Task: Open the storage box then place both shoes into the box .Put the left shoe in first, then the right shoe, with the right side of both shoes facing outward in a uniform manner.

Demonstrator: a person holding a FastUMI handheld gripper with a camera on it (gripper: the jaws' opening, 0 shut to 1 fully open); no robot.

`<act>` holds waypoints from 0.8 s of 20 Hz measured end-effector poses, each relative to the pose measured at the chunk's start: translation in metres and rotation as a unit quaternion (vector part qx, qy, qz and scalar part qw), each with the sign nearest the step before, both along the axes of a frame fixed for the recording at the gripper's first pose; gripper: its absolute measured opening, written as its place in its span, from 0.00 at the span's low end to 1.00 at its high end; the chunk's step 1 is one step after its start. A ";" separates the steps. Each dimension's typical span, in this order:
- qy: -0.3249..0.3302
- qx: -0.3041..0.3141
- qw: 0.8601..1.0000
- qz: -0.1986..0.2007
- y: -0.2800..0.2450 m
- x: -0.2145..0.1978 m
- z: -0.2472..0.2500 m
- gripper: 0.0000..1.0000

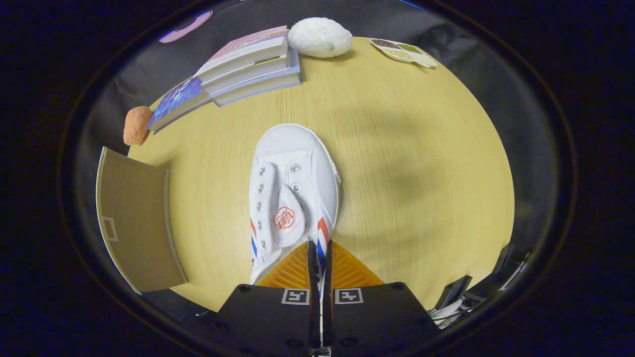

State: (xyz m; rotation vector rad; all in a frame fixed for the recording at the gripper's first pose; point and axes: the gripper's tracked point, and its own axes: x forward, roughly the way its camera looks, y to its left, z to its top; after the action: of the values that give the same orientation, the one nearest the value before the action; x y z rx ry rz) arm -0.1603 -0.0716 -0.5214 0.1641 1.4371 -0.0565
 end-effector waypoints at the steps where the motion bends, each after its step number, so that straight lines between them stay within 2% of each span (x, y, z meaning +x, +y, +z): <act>1: -0.003 0.003 1.000 -0.007 0.003 -0.001 0.005 0.05; 9: -0.007 0.069 0.996 -0.049 0.036 -0.010 0.061 0.03; 16: -0.078 0.131 0.988 -0.017 0.116 0.020 0.168 0.03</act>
State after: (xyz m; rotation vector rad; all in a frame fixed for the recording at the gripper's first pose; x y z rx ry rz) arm -0.1404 0.0447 -0.3530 0.4008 1.2809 0.1165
